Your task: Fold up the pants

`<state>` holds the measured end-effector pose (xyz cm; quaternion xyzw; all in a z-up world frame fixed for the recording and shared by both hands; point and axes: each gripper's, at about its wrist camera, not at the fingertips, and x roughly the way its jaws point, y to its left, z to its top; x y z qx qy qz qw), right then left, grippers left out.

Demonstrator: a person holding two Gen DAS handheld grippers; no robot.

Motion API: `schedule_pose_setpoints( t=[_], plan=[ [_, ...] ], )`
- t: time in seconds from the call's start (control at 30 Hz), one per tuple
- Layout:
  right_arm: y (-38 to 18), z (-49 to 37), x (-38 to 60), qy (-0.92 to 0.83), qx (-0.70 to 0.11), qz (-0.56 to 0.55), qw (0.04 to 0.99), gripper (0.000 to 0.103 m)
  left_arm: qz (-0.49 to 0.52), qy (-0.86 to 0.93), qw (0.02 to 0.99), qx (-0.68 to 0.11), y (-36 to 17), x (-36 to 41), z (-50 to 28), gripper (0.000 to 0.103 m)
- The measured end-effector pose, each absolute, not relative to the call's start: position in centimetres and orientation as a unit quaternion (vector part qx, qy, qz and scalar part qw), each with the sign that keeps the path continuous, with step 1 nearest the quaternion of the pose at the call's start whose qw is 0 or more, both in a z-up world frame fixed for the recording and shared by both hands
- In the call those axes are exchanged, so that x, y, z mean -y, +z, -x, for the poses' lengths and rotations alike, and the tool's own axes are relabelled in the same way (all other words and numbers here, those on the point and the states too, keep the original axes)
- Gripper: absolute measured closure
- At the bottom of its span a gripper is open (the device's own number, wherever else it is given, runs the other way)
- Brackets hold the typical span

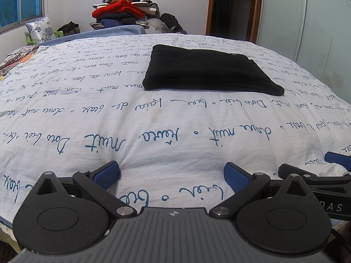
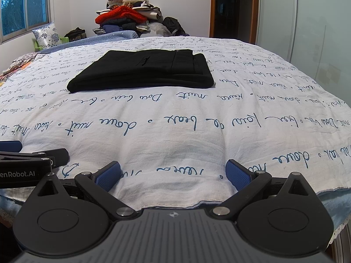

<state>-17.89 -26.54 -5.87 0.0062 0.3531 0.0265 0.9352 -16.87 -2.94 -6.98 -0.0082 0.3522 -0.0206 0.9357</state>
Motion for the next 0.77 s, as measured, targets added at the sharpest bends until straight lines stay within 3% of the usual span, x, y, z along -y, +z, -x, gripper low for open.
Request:
schedule_pose_setpoints(
  t=[0.77],
  plan=[
    [-5.93,17.93,26.44,0.026,-0.353,-0.006,0.935,0.0,0.025,-0.018,0.937,-0.349,-6.9,2.73,16.9,0.0]
  ],
)
